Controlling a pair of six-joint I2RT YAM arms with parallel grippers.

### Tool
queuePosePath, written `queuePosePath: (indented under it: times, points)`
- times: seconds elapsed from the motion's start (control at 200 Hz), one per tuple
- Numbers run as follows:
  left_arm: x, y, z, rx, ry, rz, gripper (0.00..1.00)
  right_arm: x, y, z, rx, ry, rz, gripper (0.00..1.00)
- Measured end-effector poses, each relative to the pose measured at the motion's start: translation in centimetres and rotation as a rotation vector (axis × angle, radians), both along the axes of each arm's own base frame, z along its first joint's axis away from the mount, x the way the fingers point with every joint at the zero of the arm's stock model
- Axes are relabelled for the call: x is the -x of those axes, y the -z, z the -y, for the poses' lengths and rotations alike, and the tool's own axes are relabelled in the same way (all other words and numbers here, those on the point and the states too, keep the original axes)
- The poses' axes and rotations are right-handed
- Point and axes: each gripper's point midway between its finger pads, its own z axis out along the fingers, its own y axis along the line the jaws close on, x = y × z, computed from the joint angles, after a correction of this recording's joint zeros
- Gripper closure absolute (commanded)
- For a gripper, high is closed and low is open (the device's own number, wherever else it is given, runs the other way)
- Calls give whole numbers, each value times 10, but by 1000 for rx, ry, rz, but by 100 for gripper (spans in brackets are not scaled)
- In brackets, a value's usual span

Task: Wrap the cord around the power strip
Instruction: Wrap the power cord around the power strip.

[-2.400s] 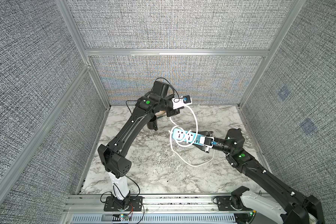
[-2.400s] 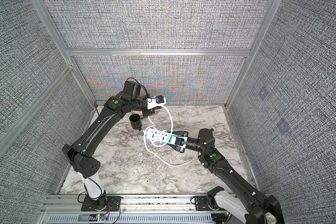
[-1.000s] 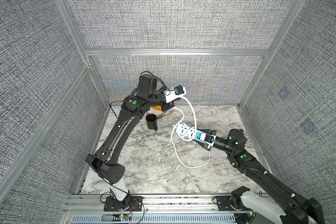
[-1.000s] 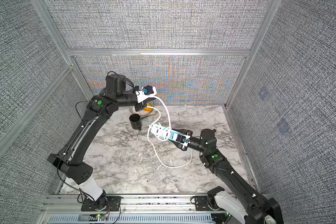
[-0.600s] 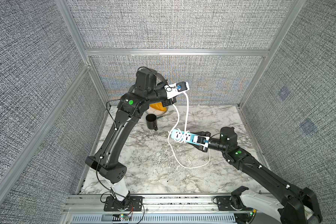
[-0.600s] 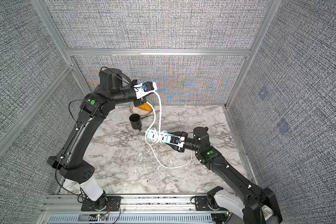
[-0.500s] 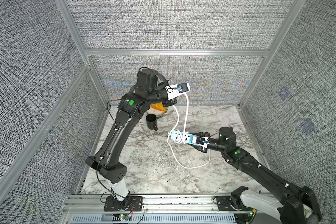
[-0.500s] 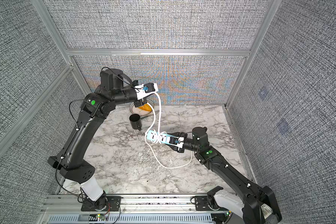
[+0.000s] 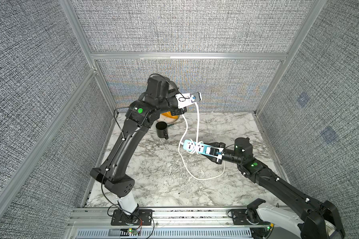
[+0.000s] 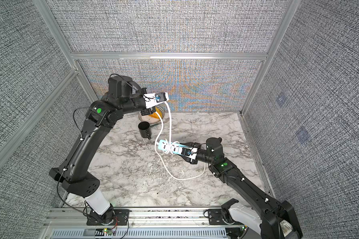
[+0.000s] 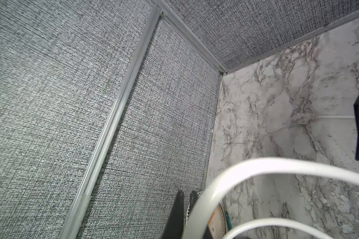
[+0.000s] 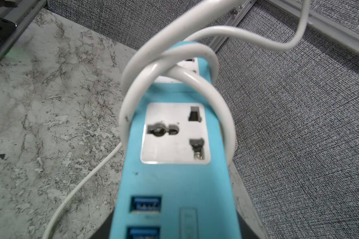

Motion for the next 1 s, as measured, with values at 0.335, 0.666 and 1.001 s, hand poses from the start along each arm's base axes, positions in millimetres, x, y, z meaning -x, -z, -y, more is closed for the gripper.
queuePosePath:
  times: [0.335,0.666,1.001]
  points:
    - [-20,63,33,-67,26,-98,100,19,-38,-3,-100,-67,63,100]
    - [-31,79,38,-6,25,-199,100,30,-59,9,-195,-50,115,100]
    - [-26,130,46,149,52,-490,100,18,-89,36,-394,74,191,100]
